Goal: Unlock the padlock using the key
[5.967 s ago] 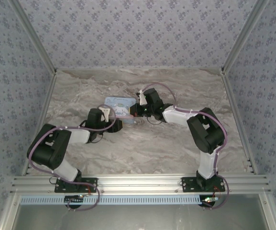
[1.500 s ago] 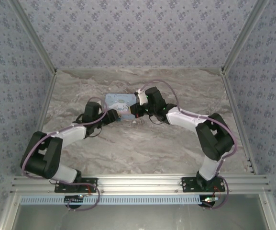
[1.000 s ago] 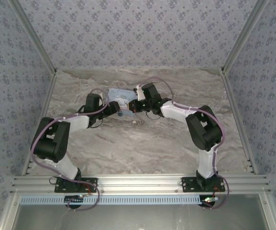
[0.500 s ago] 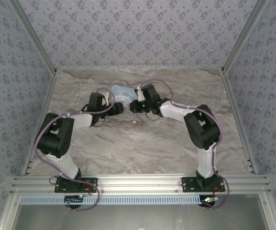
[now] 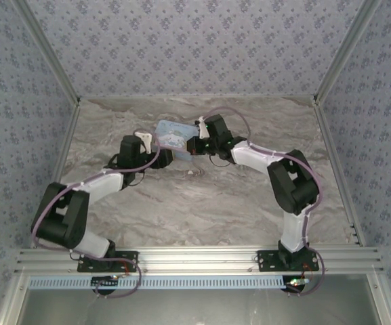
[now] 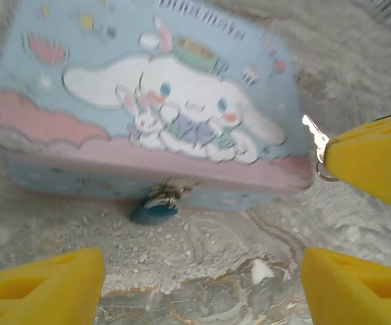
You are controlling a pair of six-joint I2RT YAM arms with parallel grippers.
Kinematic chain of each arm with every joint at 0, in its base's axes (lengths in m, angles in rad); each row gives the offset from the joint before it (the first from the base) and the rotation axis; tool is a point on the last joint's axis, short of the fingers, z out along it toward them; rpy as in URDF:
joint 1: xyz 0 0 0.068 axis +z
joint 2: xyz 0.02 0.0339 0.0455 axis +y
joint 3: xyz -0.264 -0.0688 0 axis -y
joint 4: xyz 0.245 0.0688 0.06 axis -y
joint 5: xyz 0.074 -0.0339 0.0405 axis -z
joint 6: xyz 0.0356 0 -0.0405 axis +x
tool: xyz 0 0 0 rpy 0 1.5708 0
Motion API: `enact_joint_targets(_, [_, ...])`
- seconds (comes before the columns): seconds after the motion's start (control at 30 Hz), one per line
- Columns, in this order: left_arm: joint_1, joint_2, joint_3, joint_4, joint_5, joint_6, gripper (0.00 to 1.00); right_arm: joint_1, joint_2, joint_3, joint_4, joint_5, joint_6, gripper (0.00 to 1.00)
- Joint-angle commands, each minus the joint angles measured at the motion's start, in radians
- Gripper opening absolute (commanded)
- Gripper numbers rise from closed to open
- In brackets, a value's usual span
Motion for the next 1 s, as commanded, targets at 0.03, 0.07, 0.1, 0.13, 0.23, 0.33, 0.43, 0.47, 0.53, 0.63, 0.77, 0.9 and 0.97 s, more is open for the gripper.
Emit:
enact_joint_targets(0.03, [-0.003, -0.037, 0.086, -0.086, -0.007, 0.045, 0.77, -0.011, -0.116, -0.036, -0.043, 0.095, -0.021, 0.0])
enact_joint_targets(0.07, [-0.006, -0.027, 0.111, -0.095, 0.005, 0.047, 0.77, -0.014, -0.134, -0.04, -0.06, 0.106, -0.029, 0.0])
enact_joint_targets(0.1, [-0.009, -0.01, 0.131, -0.099, 0.011, 0.045, 0.77, -0.015, -0.146, -0.044, -0.078, 0.117, -0.036, 0.0])
enact_joint_targets(0.13, [-0.013, 0.012, 0.155, -0.102, 0.023, 0.043, 0.77, -0.016, -0.156, -0.045, -0.104, 0.13, -0.044, 0.0])
enact_joint_targets(0.23, [-0.034, 0.086, 0.228, -0.116, 0.041, 0.045, 0.77, -0.016, -0.19, -0.055, -0.162, 0.162, -0.064, 0.0])
enact_joint_targets(0.33, [-0.053, 0.159, 0.301, -0.133, 0.048, 0.048, 0.77, -0.018, -0.227, -0.074, -0.188, 0.184, -0.068, 0.0])
enact_joint_targets(0.43, [-0.062, 0.233, 0.366, -0.15, 0.059, 0.047, 0.77, -0.02, -0.25, -0.111, -0.22, 0.2, -0.075, 0.0])
enact_joint_targets(0.47, [-0.062, 0.255, 0.386, -0.157, 0.066, 0.046, 0.77, -0.019, -0.257, -0.115, -0.228, 0.205, -0.079, 0.0])
enact_joint_targets(0.53, [-0.062, 0.299, 0.427, -0.18, 0.083, 0.046, 0.76, -0.022, -0.27, -0.126, -0.241, 0.213, -0.08, 0.0])
enact_joint_targets(0.63, [-0.063, 0.342, 0.458, -0.205, 0.094, 0.05, 0.75, -0.025, -0.289, -0.142, -0.25, 0.226, -0.082, 0.0])
enact_joint_targets(0.77, [-0.065, 0.37, 0.481, -0.248, 0.108, 0.071, 0.75, -0.03, -0.301, -0.145, -0.265, 0.231, -0.089, 0.0])
enact_joint_targets(0.9, [-0.066, 0.384, 0.496, -0.323, 0.108, 0.102, 0.75, -0.033, -0.307, -0.145, -0.279, 0.24, -0.092, 0.0])
enact_joint_targets(0.97, [-0.066, 0.387, 0.498, -0.36, 0.106, 0.116, 0.74, -0.032, -0.311, -0.146, -0.287, 0.245, -0.093, 0.0])
